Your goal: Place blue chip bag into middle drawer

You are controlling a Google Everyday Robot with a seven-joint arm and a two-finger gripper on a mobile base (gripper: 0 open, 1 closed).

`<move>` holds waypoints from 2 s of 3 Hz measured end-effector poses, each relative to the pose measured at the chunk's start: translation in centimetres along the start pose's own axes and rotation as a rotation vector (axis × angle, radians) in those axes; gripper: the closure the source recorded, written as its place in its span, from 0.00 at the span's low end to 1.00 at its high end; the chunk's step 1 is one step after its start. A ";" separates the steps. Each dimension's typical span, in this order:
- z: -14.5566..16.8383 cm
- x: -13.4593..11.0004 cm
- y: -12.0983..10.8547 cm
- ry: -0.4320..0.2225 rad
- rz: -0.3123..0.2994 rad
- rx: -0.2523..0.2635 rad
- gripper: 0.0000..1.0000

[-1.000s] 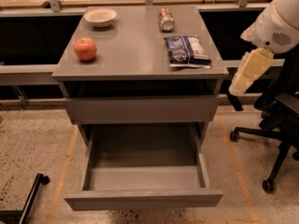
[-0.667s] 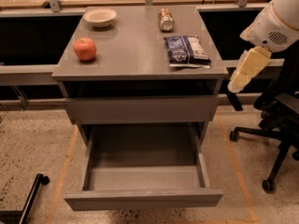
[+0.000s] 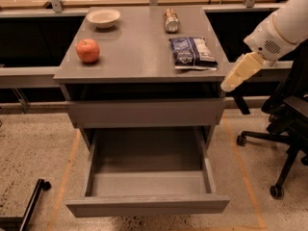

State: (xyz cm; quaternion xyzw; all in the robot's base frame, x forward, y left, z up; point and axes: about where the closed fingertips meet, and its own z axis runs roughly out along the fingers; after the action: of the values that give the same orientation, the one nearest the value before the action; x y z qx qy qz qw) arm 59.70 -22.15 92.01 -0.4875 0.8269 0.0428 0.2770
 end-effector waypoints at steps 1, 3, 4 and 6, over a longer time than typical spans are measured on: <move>3.3 -0.8 -2.9 -0.059 0.029 0.011 0.00; 10.6 -0.4 -9.0 -0.130 0.144 -0.020 0.00; 12.2 -1.0 -11.1 -0.145 0.156 -0.021 0.00; 14.8 -6.5 -11.6 -0.184 0.064 -0.056 0.09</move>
Offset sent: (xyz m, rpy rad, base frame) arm 0.1268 -0.0022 -0.0591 0.1824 -0.0382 -0.0723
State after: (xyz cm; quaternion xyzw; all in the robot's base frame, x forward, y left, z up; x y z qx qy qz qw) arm 77.86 -18.03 85.09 -0.4624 0.8116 0.1190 0.3365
